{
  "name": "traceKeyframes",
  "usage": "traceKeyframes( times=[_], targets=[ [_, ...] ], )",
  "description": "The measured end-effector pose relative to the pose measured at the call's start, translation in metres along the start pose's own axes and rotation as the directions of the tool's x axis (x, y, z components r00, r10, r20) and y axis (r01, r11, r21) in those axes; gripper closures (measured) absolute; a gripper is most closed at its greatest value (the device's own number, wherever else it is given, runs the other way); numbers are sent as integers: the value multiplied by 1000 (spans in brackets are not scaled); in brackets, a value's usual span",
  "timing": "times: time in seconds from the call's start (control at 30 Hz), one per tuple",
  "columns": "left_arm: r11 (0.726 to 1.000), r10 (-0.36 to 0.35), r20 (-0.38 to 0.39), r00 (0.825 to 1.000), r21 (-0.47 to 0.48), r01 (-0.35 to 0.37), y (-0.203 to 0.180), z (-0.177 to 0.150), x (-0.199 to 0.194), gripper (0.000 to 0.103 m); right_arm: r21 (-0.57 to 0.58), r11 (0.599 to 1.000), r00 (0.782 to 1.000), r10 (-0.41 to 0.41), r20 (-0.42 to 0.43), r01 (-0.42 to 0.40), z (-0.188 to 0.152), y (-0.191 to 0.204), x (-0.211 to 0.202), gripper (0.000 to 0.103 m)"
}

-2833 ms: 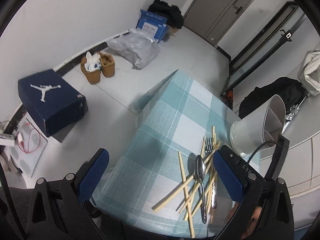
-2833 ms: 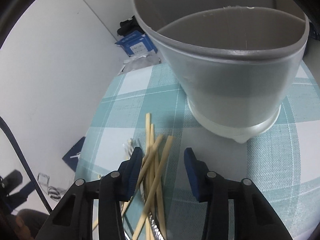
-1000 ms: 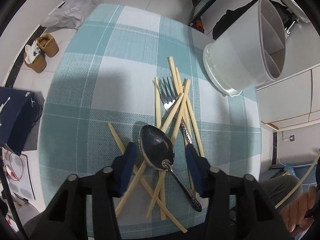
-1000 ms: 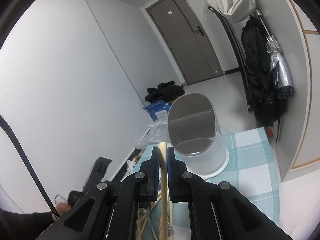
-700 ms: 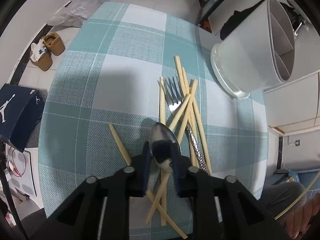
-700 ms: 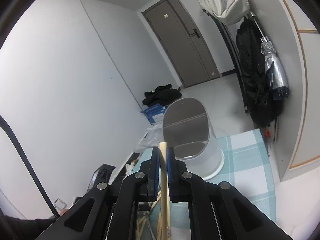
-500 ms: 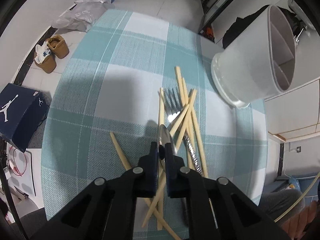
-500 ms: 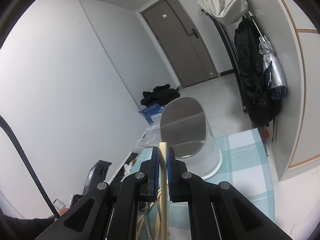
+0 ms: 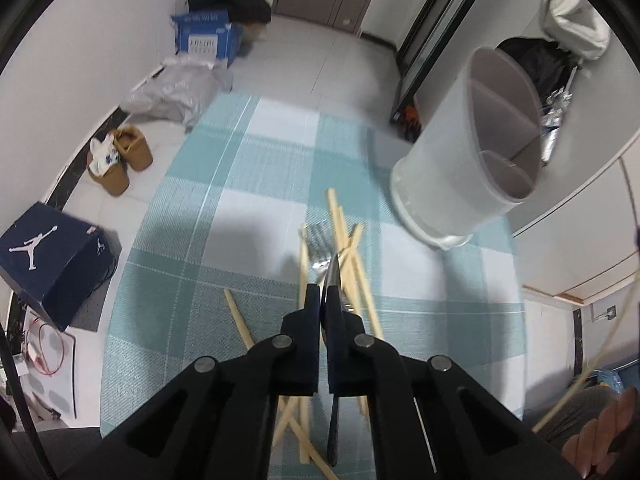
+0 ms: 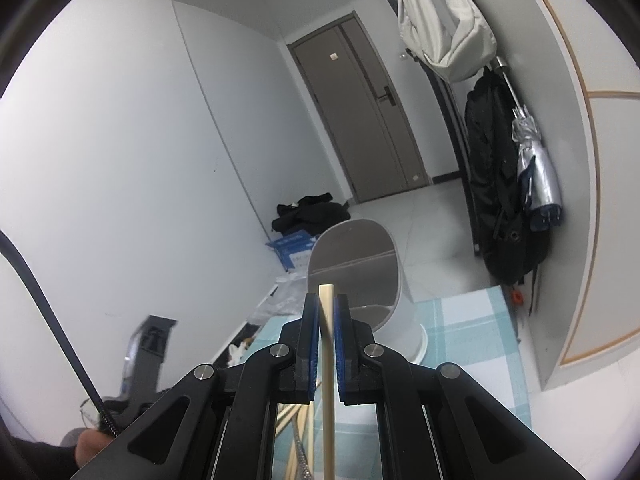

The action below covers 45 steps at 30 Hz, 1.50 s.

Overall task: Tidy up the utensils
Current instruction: 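Grasp the metal spoon handle with the left tool while the right tool lifts the chopstick, then lift the spoon with the left tool while the right tool carries the chopstick toward the holder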

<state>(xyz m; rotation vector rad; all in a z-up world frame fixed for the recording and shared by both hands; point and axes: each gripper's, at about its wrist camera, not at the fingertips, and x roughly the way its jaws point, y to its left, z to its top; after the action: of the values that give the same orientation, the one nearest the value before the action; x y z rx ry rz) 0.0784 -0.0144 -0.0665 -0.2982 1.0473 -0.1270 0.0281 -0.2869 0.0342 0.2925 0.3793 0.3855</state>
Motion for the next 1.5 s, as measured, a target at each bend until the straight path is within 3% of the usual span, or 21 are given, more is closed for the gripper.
traceKeyframes(
  times=[0.2,0.57,0.7,0.8,0.93,1.07,1.2,1.5],
  targets=[
    [999,-51,90,995,23,49,-11,3,-21,103,-41,999,999,0,38,2,2,8,-6,97],
    [981,-183,164,969,93,170,-32,4,-65,103,-66,998,997,-12,76,17,10,15,-21,97],
    [973,-227,240,944,94,210,-46,23,-90,103,-70,998,995,1,105,6,23,18,-25,97],
    [966,-255,328,910,114,230,-61,49,-111,103,-105,995,989,18,144,-3,45,21,-22,97],
    [967,-251,431,867,152,204,-80,81,-128,103,-130,991,982,37,187,-13,78,20,-9,97],
    [966,-251,490,835,187,181,-95,109,-131,103,-154,988,971,59,231,-23,106,17,6,97],
    [960,-263,522,811,226,167,-103,133,-127,103,-194,980,954,87,286,-31,133,18,24,97],
    [954,-285,552,783,240,179,-93,156,-105,103,-219,975,922,107,373,-25,167,16,79,97]
  ],
)
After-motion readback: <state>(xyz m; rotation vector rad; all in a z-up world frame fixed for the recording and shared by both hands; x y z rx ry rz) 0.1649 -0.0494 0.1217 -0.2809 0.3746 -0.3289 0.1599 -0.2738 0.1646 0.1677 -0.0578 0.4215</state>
